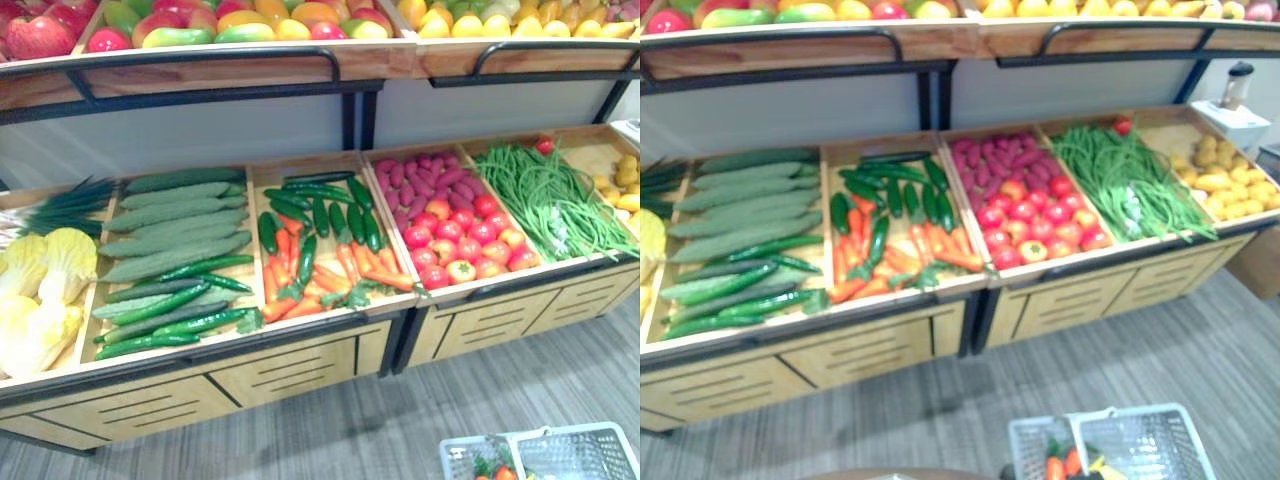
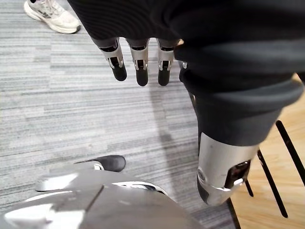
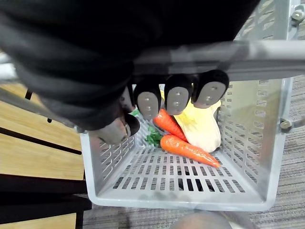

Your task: Pick vegetable in the basket

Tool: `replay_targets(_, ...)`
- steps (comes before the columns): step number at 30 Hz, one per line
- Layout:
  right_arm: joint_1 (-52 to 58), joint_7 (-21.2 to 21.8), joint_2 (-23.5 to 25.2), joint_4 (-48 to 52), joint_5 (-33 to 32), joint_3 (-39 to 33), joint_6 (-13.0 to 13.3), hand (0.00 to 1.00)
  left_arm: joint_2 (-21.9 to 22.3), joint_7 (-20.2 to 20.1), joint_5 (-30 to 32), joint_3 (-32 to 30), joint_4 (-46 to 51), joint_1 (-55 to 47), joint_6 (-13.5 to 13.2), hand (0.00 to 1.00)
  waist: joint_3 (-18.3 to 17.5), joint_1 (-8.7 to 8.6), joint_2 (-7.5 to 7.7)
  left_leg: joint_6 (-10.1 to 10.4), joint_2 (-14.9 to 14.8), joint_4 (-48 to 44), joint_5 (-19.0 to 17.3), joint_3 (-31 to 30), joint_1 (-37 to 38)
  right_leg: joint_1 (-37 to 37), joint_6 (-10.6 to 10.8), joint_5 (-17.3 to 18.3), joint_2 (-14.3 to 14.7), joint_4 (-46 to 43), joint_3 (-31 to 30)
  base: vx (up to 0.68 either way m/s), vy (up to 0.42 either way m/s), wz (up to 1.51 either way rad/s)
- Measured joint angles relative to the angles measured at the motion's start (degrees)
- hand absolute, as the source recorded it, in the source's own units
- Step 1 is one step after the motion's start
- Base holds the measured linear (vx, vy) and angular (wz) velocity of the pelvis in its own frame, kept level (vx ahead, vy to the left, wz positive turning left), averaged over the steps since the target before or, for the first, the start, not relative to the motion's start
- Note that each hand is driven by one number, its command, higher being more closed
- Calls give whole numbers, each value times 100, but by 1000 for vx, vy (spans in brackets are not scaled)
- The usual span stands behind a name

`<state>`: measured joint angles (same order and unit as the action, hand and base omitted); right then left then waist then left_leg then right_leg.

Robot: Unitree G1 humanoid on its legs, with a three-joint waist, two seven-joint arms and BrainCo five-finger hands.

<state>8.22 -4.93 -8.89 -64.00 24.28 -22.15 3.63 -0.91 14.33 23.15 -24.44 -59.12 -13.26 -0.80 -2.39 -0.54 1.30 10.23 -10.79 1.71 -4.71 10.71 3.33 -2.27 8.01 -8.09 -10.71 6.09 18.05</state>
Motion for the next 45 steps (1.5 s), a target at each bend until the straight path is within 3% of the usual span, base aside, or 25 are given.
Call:
replay_targets(3,-14,-62,5,1,-4,-11,-2,100,0,3,1,51,8,-24,-12,0,62,12,4,-1,-34,-225,-162,123,26,44,0,0,23,-4,-140,15,7,-21)
replay_targets(7,-47,-224,1,17,-70,-318,43,100,-8,7,3,297,114,-36,-73,0,328,0,-108,-4,-273,-1414,-896,233,-87,39,51,342,53,-676,-332,-7,35,-27)
replay_targets(10,-44,-258,165,122,-201,-624,83,100,-215,-11,12,639,221,11,-174,0,459,-82,5,-97,-334,-2029,-1256,407,-296,-363,90,440,-34,-1314,-611,-73,113,-44)
replay_targets(11,-47,-311,309,271,-248,-654,94,100,-350,-9,28,749,219,88,-183,0,573,-80,115,-202,-349,-2121,-1356,652,-328,-681,161,216,-55,-1531,-880,-127,116,-82)
replay_targets(13,-45,-350,404,376,-283,-652,116,100,-444,-4,51,818,220,189,-182,0,684,-76,122,-271,-398,-2187,-1386,981,-329,-911,120,-386,56,-1454,-909,-174,138,-96)
replay_targets(14,-49,-357,458,453,-307,-639,135,100,-473,-4,48,821,220,205,-182,0,747,-73,54,-356,-444,-2155,-1303,1264,-320,-973,23,-1060,172,-1027,-845,-233,183,-119)
replay_targets(15,-172,-377,483,518,-333,-604,145,100,-428,-4,47,830,235,183,-190,0,791,-58,-64,-474,-581,-2042,-1190,1665,-307,-1008,-88,-1097,130,-1086,-331,-271,210,-132)
replay_targets(16,-186,-403,460,533,-443,-648,126,100,-424,0,48,839,359,226,-198,0,880,-88,-24,-538,-532,-1895,-1091,1909,-272,-1158,-830,-66,-196,-2360,618,-191,129,-109)
replay_targets(18,-166,-448,452,458,-455,-666,35,100,-439,3,50,835,476,209,-246,0,965,-69,45,-582,-482,-1669,-951,2354,-34,-971,-965,839,-617,-3768,1527,-103,102,-113)
replay_targets(19,-167,-446,456,451,-448,-652,3,100,-430,0,49,832,463,171,-241,0,977,-57,62,-584,-469,-1574,-897,2703,102,-733,-1019,1091,-750,-4096,1815,-48,49,-137)
replay_targets(21,-200,-438,457,430,-421,-614,9,100,-415,-4,39,797,427,167,-234,0,1041,-59,109,-560,-453,-1584,-871,3212,237,-568,-899,1272,-804,-3973,2005,-38,-76,-154)
replay_targets(23,-249,-443,393,374,-402,-636,5,100,-342,-12,-4,581,427,266,-234,0,1154,-65,64,-586,-391,-1433,-744,3647,392,-503,-916,1276,-488,-3359,2121,-99,-132,-139)
replay_targets(24,-289,-441,369,317,-401,-665,1,100,-303,-11,-51,537,430,318,-241,0,1132,-102,20,-615,-376,-1231,-604,3854,405,-414,-909,1279,-191,-2641,2030,-106,-176,-105)
replay_targets(26,-359,-442,341,209,-406,-675,-76,100,-261,-11,-52,527,418,489,-235,0,1176,-97,36,-544,-359,-1238,-525,4290,397,-425,-779,1297,175,-1691,1726,-102,-199,-118)
replay_targets(31,-348,-445,378,216,-406,-648,-173,100,-162,-9,-45,555,413,512,-239,0,1177,-111,-54,-523,-808,-1818,-435,4834,402,-403,-724,1208,558,-1075,1615,-88,-95,-78)
replay_targets(32,-298,-446,425,213,-404,-603,-173,100,-172,-3,-44,555,412,519,-239,0,1178,-153,-58,-516,-1027,-2147,-430,4844,393,-326,-745,1147,684,-961,1564,-63,-66,-30)
replay_targets(35,-226,-449,424,202,-406,-383,-169,100,-176,27,-45,553,247,517,-239,0,1138,-252,-133,-518,-1464,-2850,-428,4819,408,-171,-793,1120,944,-799,1388,-21,-71,-42)
replay_targets(36,-227,-455,407,202,-403,-263,-155,100,-170,33,-44,553,203,509,-239,0,1152,-244,-172,-552,-1717,-3307,-372,4783,433,-98,-916,1118,1052,-777,1224,62,-54,-74)
replay_targets(38,-235,-457,363,200,-400,-55,-101,100,-178,56,-48,546,205,458,-251,0,1221,-224,-113,-682,-1912,-4005,-155,4026,223,93,-1037,1099,1127,-687,885,85,-30,-81)
replay_targets(39,-277,-457,299,198,-399,14,-40,100,-181,77,-54,561,209,450,-256,0,1229,-212,-117,-517,-1614,-4085,-297,3023,-53,161,-1039,1098,1033,-720,675,80,34,-75)
replay_targets(41,-332,-462,196,199,-402,23,23,100,-168,119,-55,632,214,443,-289,0,1237,-212,-101,-368,-889,-3743,-555,1683,-447,224,-972,1067,872,-699,421,81,74,-82)
replay_targets(42,-367,-465,154,215,-403,56,52,100,-159,152,-56,658,213,438,-301,0,1237,-187,-103,-289,-428,-3050,-659,986,-621,257,-901,1027,786,-656,240,70,88,-71)
replay_targets(45,-452,-477,115,223,-403,213,54,100,-150,167,-64,663,208,438,-363,0,1245,-79,-124,-264,-40,-1702,-637,147,-800,195,-796,961,809,-583,-85,63,151,-70)
